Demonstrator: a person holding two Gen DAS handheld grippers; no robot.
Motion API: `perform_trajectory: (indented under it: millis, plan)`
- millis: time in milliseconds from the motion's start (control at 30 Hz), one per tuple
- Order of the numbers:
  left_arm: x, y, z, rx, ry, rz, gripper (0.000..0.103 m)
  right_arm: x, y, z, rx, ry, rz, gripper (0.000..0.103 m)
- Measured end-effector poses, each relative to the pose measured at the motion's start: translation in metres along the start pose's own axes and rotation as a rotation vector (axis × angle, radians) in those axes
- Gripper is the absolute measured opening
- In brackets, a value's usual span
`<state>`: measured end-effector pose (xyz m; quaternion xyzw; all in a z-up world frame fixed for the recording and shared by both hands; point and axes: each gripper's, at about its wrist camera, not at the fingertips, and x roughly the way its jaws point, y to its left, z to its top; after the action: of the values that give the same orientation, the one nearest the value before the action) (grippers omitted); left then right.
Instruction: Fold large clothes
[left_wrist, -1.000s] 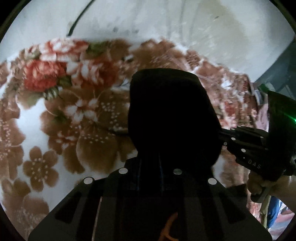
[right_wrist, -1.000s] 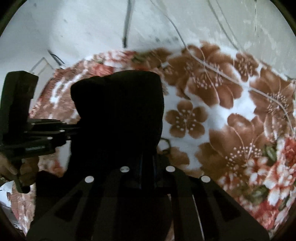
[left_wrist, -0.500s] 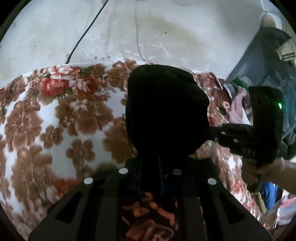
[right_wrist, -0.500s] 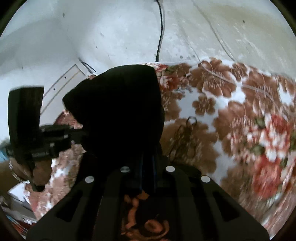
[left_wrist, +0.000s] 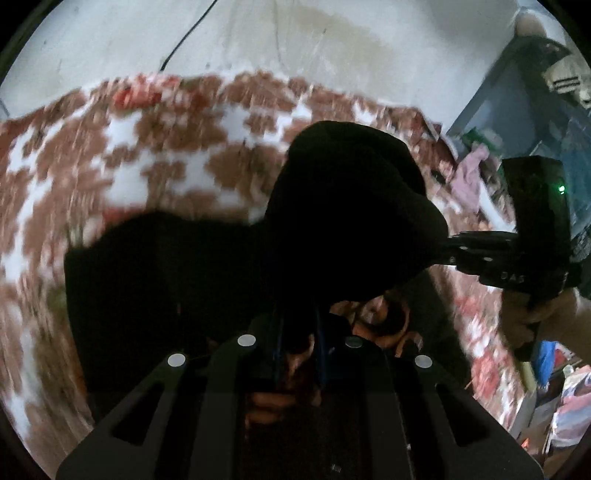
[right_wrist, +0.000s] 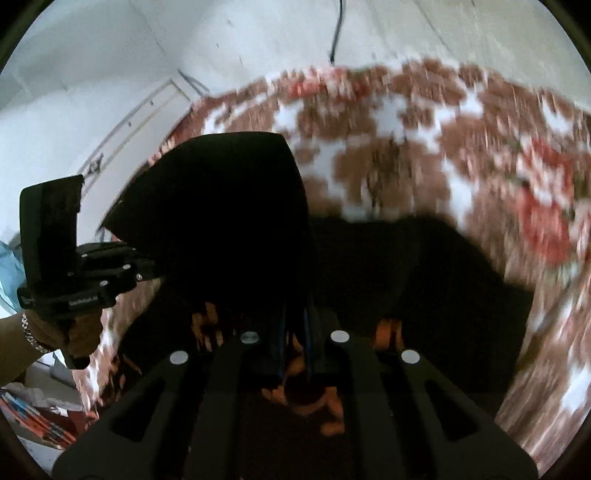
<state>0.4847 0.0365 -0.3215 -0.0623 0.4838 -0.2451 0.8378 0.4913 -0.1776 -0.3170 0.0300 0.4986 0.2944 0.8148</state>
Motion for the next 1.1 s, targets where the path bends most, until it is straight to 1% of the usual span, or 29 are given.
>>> perform_trajectory:
  millis: [133,200,233,267,367,400,467,533,633,700,733,767,833,867,900,967,1033,1100]
  plan:
    - [0.016,0.000,-0.044,-0.011,0.049,0.027,0.013,0.020,-0.003,-0.046,0.018,0.066,0.004,0.009]
    - [0.025,-0.001,-0.064,0.003,0.073,0.062,0.015,0.030,-0.007,-0.066,0.038,0.096,0.003,0.010]
    - [0.029,-0.001,-0.071,0.012,0.082,0.075,0.018,0.035,-0.010,-0.077,0.051,0.116,0.000,0.015]
    - [0.031,-0.001,-0.078,0.022,0.087,0.088,0.022,0.036,-0.011,-0.085,0.062,0.121,-0.006,0.016]
    - [0.030,0.001,-0.091,0.038,0.098,0.102,0.023,0.033,-0.021,-0.107,0.112,0.138,-0.002,0.035]
    - [0.028,0.001,-0.095,0.036,0.100,0.105,0.025,0.030,-0.024,-0.113,0.120,0.146,-0.010,0.037]
    - [0.021,0.007,-0.106,0.017,0.119,0.100,0.037,0.023,-0.031,-0.125,0.134,0.166,-0.031,0.037]
    - [0.010,0.011,-0.118,0.014,0.139,0.116,0.039,0.016,-0.037,-0.129,0.146,0.178,-0.050,0.037]
    - [-0.009,0.018,-0.129,0.003,0.160,0.156,0.039,0.004,-0.043,-0.124,0.164,0.168,-0.071,0.037]
    - [-0.027,0.023,-0.128,-0.031,0.153,0.165,0.039,-0.006,-0.039,-0.112,0.163,0.139,-0.075,0.037]
    - [-0.035,0.023,-0.124,-0.039,0.141,0.163,0.039,-0.010,-0.034,-0.101,0.157,0.116,-0.073,0.039]
    - [-0.042,0.020,-0.117,-0.038,0.119,0.159,0.042,-0.013,-0.029,-0.090,0.150,0.094,-0.067,0.041]
    - [-0.047,0.013,-0.099,-0.026,0.081,0.143,0.045,-0.014,-0.018,-0.071,0.124,0.058,-0.056,0.053]
    - [-0.045,0.006,-0.085,-0.009,0.053,0.127,0.046,-0.010,-0.010,-0.061,0.101,0.048,-0.056,0.053]
    - [-0.043,0.001,-0.078,0.001,0.037,0.118,0.047,-0.003,-0.003,-0.053,0.077,0.047,-0.061,0.053]
    - [-0.027,-0.009,-0.062,0.020,0.017,0.089,0.048,0.014,0.007,-0.046,0.054,0.065,-0.058,0.053]
    - [-0.002,-0.016,-0.058,0.037,0.028,0.068,0.049,0.036,0.013,-0.045,0.037,0.096,-0.058,0.053]
    - [0.025,-0.023,-0.065,0.069,0.076,0.076,0.049,0.061,0.016,-0.060,0.014,0.159,-0.094,0.053]
